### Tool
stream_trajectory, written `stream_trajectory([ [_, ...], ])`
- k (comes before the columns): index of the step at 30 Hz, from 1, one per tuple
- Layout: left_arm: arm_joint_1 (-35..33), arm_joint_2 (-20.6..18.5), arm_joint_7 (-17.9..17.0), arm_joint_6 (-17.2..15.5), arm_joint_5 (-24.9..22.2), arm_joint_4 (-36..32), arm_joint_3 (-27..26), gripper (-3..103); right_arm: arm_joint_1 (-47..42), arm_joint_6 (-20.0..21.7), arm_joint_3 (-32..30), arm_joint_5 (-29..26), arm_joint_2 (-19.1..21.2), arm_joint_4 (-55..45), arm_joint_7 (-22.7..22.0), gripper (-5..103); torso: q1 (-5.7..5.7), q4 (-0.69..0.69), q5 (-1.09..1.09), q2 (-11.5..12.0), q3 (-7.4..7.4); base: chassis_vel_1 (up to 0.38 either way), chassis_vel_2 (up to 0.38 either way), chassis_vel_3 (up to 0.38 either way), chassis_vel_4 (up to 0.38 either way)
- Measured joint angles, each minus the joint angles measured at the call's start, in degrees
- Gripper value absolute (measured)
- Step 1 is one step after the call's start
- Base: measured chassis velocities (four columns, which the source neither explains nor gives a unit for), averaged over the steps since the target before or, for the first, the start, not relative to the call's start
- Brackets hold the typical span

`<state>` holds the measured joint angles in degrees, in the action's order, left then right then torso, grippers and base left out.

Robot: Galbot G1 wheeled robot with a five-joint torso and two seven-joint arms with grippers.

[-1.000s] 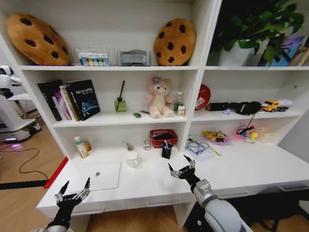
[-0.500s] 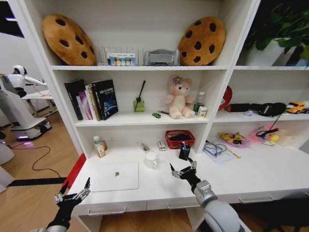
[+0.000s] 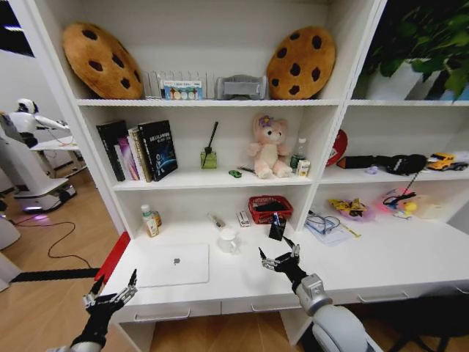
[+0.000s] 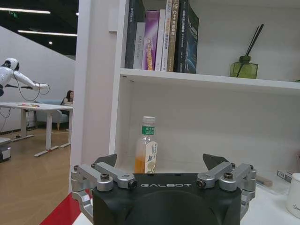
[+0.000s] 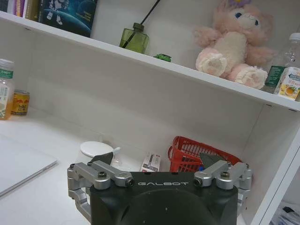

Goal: Organize the objects on the table.

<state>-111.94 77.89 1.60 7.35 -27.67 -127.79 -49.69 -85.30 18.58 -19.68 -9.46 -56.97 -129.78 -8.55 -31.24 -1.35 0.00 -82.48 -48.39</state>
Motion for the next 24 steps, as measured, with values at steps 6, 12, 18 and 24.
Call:
stream_trajectory([
  [6, 0.0, 0.0, 0.0, 0.0, 0.0, 0.0, 0.0, 100, 0.7, 0.6, 0.3, -0.5, 0.6, -0.1, 0.3, 100, 0.02, 0.02, 0.00, 0.0, 0.01, 0.184, -0.190, -0.170, 0.188],
  [12, 0.0, 0.0, 0.0, 0.0, 0.0, 0.0, 0.0, 100, 0.6, 0.6, 0.0, -0.6, 0.9, 0.1, 0.7, 100, 0.03, 0.00, -0.03, 0.0, 0.01, 0.238, -0.250, -0.262, 0.264],
  [18, 0.0, 0.0, 0.0, 0.0, 0.0, 0.0, 0.0, 100, 0.9, 0.8, 0.3, -0.8, 0.9, 0.2, 0.9, 100, 0.04, 0.01, -0.09, 0.0, 0.02, 0.335, -0.326, -0.329, 0.330],
  [24, 0.0, 0.0, 0.0, 0.0, 0.0, 0.0, 0.0, 100, 0.8, 0.9, 0.0, -1.0, 1.3, 0.1, 1.0, 100, 0.07, 0.00, -0.07, 0.0, 0.04, 0.362, -0.363, -0.374, 0.355],
])
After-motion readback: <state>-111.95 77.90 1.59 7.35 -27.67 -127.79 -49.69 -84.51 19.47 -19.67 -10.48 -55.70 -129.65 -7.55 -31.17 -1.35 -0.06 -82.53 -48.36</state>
